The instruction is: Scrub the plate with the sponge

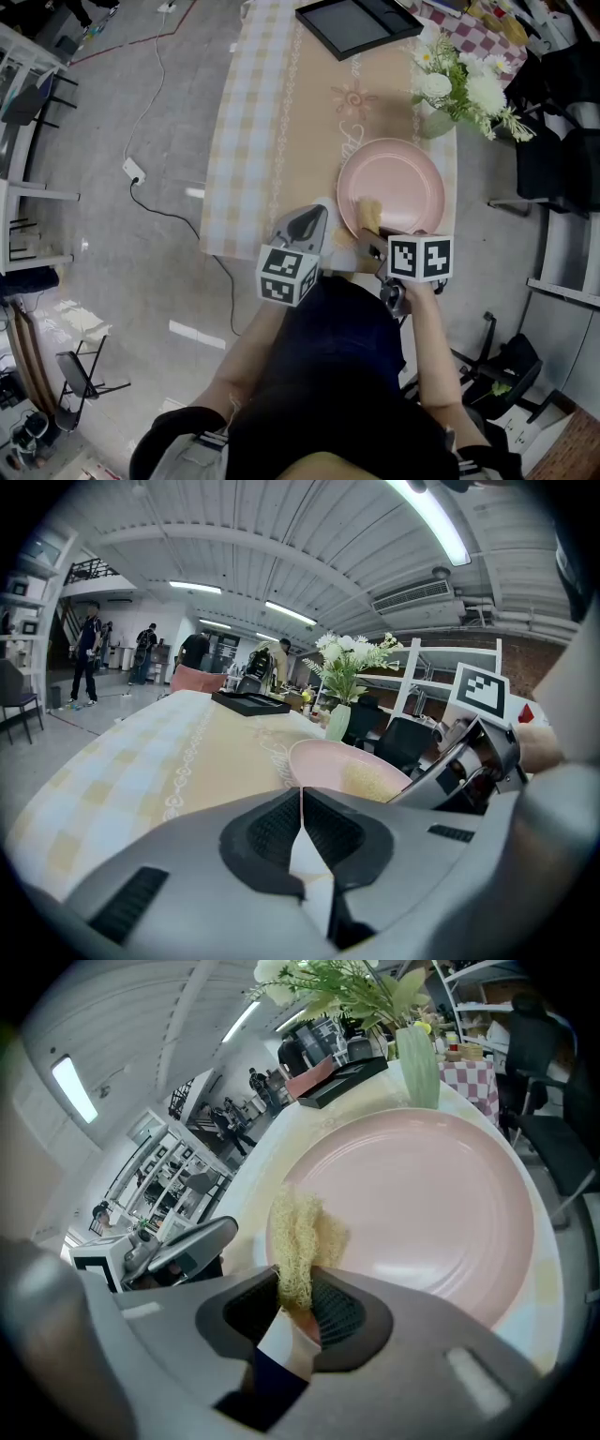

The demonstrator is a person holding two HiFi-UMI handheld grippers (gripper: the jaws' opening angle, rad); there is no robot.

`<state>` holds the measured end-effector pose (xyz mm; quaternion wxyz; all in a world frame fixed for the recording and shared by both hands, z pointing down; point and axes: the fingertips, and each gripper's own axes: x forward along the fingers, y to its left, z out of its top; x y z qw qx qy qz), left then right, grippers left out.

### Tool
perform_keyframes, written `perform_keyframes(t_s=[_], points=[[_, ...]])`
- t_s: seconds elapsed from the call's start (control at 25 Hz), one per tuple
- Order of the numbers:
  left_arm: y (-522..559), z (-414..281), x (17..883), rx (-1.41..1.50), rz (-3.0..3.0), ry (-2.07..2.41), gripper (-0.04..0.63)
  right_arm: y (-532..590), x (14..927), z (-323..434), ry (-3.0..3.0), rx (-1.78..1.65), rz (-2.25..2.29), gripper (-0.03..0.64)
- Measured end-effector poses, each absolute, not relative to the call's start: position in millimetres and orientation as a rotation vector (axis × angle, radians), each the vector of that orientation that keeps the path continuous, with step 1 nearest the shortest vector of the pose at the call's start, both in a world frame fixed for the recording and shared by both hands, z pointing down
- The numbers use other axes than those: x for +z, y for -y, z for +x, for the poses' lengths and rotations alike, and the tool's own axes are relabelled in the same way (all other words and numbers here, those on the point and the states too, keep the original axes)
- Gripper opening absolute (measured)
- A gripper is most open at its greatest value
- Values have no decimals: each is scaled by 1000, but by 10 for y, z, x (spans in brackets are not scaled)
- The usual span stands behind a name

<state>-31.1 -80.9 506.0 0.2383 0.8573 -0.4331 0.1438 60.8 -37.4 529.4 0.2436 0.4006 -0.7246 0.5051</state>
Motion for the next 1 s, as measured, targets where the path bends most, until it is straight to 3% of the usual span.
perform_keyframes(t_s=[1.0], points=[[825, -364, 5000, 384, 2349, 1213, 17, 635, 5167, 317, 2093, 1397, 1067, 91]])
